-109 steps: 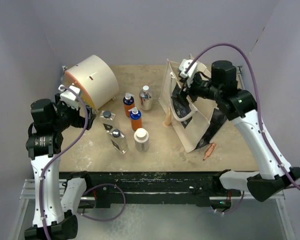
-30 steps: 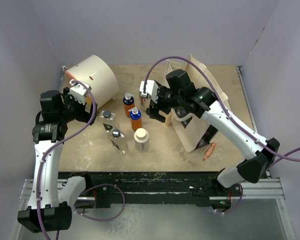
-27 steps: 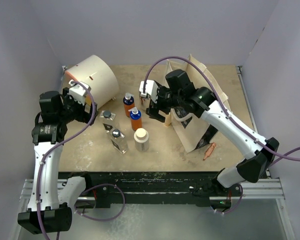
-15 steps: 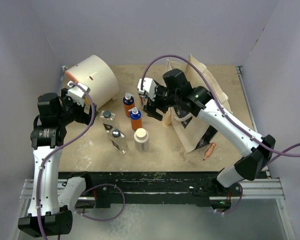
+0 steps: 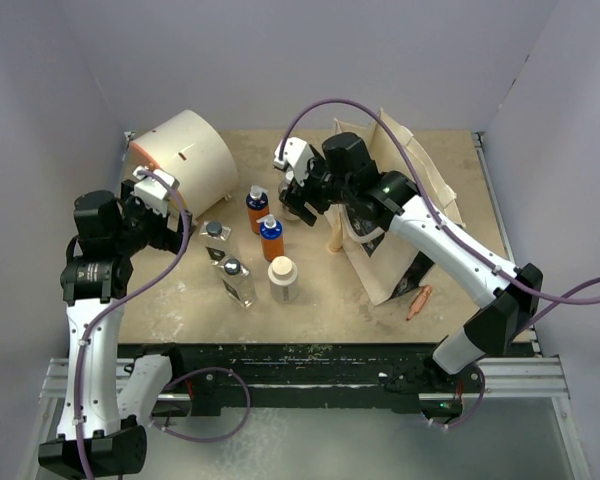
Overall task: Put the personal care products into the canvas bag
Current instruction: Pick up the care product from the center of the board.
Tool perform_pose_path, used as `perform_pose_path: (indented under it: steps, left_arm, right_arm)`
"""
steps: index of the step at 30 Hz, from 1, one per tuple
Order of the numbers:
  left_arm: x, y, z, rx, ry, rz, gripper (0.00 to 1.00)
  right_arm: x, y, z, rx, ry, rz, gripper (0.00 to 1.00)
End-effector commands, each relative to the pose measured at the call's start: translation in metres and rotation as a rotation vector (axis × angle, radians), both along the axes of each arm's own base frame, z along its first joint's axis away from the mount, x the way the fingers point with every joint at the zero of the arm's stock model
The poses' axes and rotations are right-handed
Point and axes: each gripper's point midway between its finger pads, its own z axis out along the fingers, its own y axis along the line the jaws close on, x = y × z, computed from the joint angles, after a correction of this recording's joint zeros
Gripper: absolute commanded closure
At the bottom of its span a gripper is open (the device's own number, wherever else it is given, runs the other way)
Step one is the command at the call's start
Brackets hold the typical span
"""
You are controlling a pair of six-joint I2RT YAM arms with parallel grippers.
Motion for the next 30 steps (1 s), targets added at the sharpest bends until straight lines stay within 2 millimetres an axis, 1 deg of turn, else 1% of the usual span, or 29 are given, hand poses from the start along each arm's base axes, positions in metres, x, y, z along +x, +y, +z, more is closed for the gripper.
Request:
perform_pose_path:
  steps: [1, 7, 12, 18, 21, 30]
  left_arm:
    - [0.000, 0.001, 0.006, -0.008, -0.031, 0.006, 0.01]
    - [0.001, 0.009, 0.006, -0.003, -0.038, 0.036, 0.01]
    - [0.001, 0.012, 0.008, 0.003, -0.042, 0.051, 0.01]
    - [-0.001, 0.015, 0.011, -0.015, -0.044, 0.063, 0.01]
    - [-0.003, 0.017, 0.014, -0.024, -0.052, 0.072, 0.01]
    - [0.004, 0.040, 0.015, -0.015, -0.047, 0.194, 0.01]
  right_arm:
    - [0.013, 0.009, 0.033, 0.104, -0.059, -0.052, 0.23]
    - [0.011, 0.022, 0.025, 0.139, -0.014, -0.018, 0.24]
    - [-0.002, 0.040, 0.024, 0.168, 0.034, 0.071, 0.24]
    - [-0.006, 0.046, 0.027, 0.193, 0.046, 0.080, 0.21]
    - [-0.010, 0.051, 0.025, 0.189, 0.053, 0.104, 0.21]
    - [-0.030, 0.080, 0.028, 0.200, 0.071, 0.196, 0.20]
